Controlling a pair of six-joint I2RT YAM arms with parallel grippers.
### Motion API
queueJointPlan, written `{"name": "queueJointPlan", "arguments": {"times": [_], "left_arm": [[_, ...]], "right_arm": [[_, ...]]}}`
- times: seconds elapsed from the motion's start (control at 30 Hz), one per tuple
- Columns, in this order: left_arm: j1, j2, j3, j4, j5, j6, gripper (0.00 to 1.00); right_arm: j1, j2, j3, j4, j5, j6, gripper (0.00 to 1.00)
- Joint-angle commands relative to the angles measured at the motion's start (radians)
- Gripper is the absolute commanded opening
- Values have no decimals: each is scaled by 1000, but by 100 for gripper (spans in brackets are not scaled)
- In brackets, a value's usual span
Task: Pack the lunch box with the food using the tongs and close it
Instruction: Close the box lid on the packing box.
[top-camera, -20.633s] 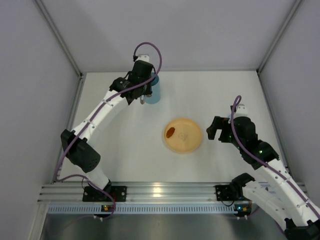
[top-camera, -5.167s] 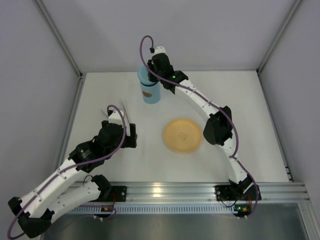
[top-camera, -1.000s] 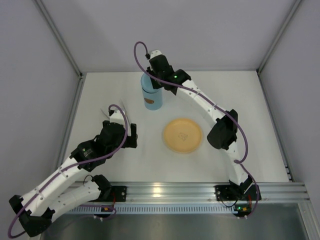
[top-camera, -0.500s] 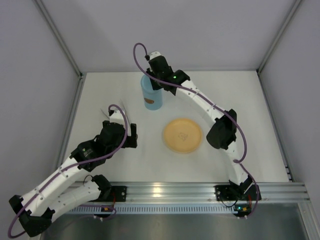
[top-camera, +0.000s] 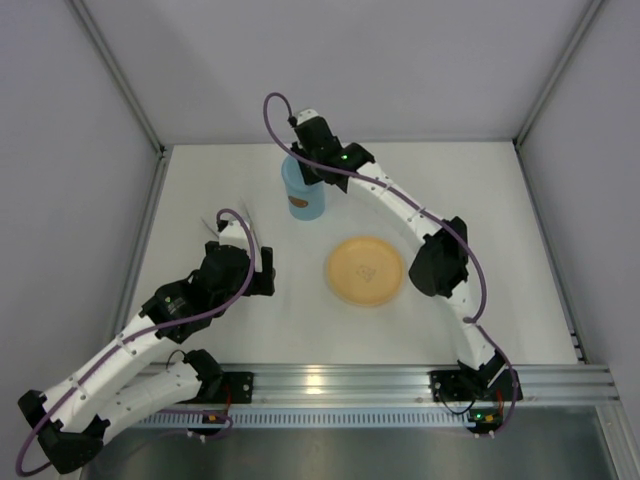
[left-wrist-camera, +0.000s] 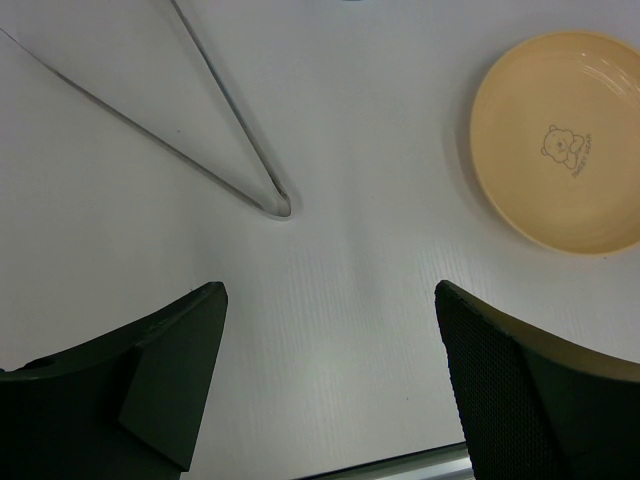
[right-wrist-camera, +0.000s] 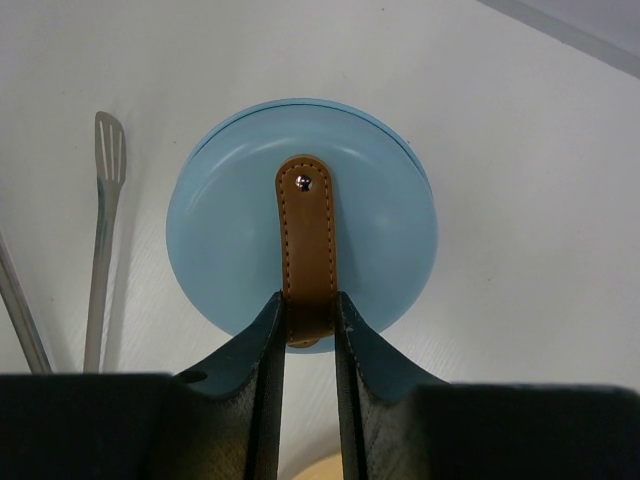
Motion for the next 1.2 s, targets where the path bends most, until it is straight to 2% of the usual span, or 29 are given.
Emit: {"name": "queueJointPlan", "arguments": {"times": [0.0,0.8,1.17], "left_arm": [[-3,-1,-5,6,-21,-4,90],[-3,-5,-6,5,-19,-6,90],[-3,-5,-5,6,-19,-6,90]], "right_arm": [[8,15,52,28,9,-6,5],[3,13,-12,190,49,-20,33],[3,27,-15,192,66,-27,36]]}}
